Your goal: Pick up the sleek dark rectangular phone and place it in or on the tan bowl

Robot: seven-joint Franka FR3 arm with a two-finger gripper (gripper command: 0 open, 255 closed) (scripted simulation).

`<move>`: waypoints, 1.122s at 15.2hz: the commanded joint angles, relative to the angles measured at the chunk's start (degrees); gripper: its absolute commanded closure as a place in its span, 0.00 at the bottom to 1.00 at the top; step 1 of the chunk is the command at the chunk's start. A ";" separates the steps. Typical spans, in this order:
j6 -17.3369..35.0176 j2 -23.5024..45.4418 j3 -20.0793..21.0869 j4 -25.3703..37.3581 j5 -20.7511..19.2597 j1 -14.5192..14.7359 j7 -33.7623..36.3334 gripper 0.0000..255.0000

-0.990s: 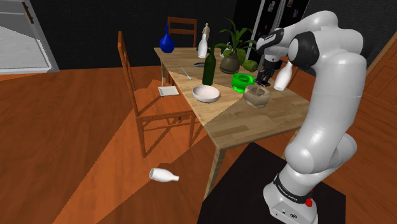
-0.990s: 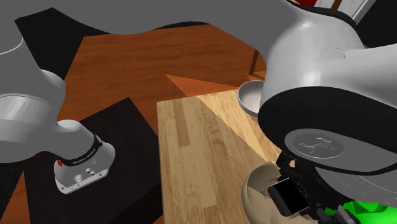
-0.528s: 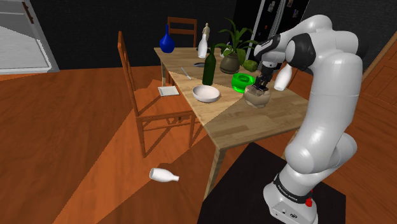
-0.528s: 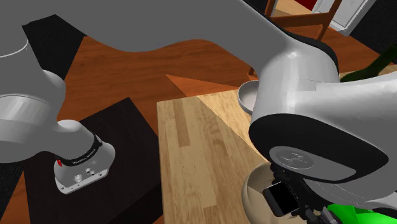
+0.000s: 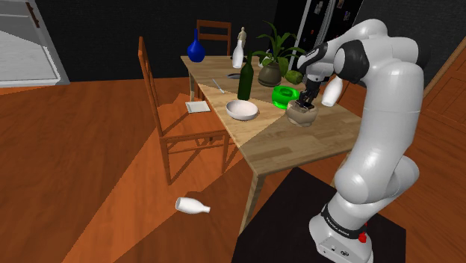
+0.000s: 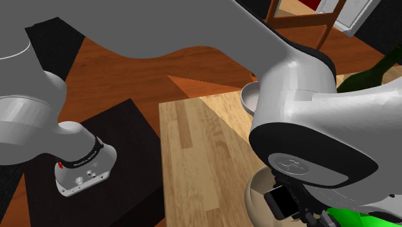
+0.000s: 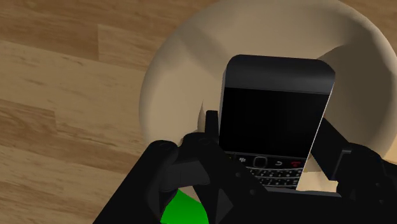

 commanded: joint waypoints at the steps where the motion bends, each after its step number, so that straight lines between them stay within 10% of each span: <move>1: 0.01 0.00 0.00 0.00 0.00 0.00 0.00 1.00; 2: 0.01 -0.01 0.00 0.00 0.00 0.00 0.00 0.00; 17: -5.98 -3.18 -0.83 3.17 -1.92 0.74 1.21 0.00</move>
